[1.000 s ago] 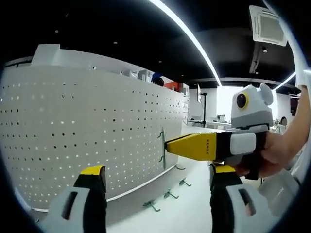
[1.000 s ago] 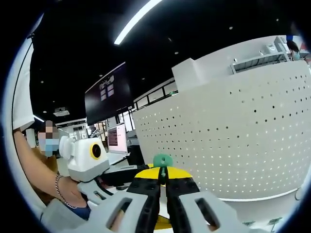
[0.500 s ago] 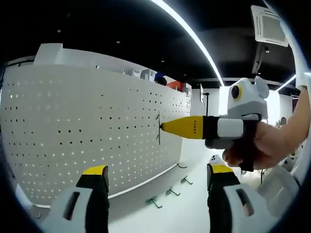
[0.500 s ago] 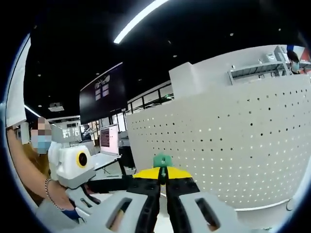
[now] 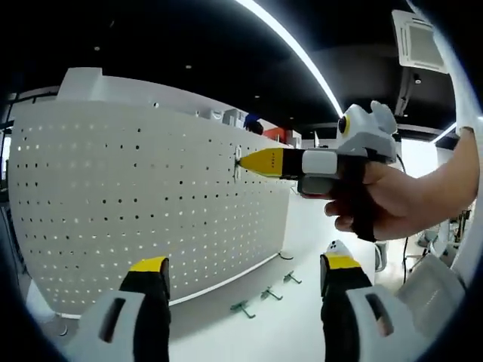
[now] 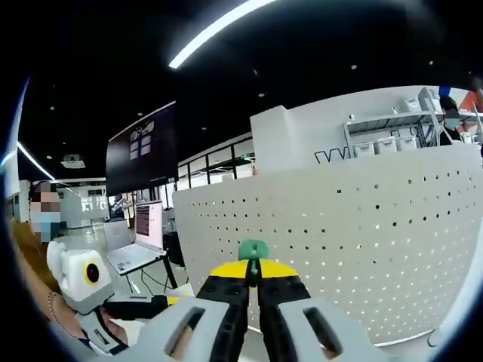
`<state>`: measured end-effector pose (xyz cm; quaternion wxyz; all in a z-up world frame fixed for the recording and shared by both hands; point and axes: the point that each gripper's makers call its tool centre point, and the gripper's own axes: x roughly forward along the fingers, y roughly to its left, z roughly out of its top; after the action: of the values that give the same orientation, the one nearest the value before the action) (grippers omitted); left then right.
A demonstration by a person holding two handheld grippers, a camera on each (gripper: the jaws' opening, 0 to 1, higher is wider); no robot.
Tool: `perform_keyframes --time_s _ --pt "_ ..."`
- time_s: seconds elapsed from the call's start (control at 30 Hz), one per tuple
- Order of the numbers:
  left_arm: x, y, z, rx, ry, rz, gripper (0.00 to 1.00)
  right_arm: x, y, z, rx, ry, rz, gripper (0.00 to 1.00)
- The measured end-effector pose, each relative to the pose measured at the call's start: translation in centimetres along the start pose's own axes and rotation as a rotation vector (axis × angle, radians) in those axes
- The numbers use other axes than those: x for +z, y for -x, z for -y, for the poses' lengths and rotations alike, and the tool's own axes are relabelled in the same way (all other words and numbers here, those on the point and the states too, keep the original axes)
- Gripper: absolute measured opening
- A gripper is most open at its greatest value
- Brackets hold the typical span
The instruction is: Insert the hook assembly into the mounting plate slot until the hook locks in place.
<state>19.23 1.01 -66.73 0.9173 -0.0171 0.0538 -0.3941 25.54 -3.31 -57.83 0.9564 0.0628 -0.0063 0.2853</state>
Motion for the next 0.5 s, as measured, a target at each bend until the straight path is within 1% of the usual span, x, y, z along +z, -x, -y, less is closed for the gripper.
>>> perform_keyframes --time_s 0.03,0.07,0.27,0.3,0.5 --pt "0.0 0.2 0.0 0.001 -0.004 0.000 0.84 0.3 -0.3 0.2 -0.011 0.014 0.004 0.00" --pt "-0.1 0.3 -0.1 0.003 -0.005 -0.002 0.84 0.5 -0.5 0.3 -0.012 0.011 0.006 0.00" --pt "-0.1 0.9 -0.6 0.018 0.003 -0.001 0.83 1.8 -1.5 1.7 -0.062 0.024 0.019 0.00" --pt "-0.2 0.9 -0.6 0.018 0.003 -0.002 0.83 2.0 -1.6 1.9 -0.071 0.016 0.024 0.00" --pt "-0.1 0.8 -0.7 0.018 -0.003 0.000 0.83 2.6 -2.4 2.3 -0.097 0.038 0.027 0.00"
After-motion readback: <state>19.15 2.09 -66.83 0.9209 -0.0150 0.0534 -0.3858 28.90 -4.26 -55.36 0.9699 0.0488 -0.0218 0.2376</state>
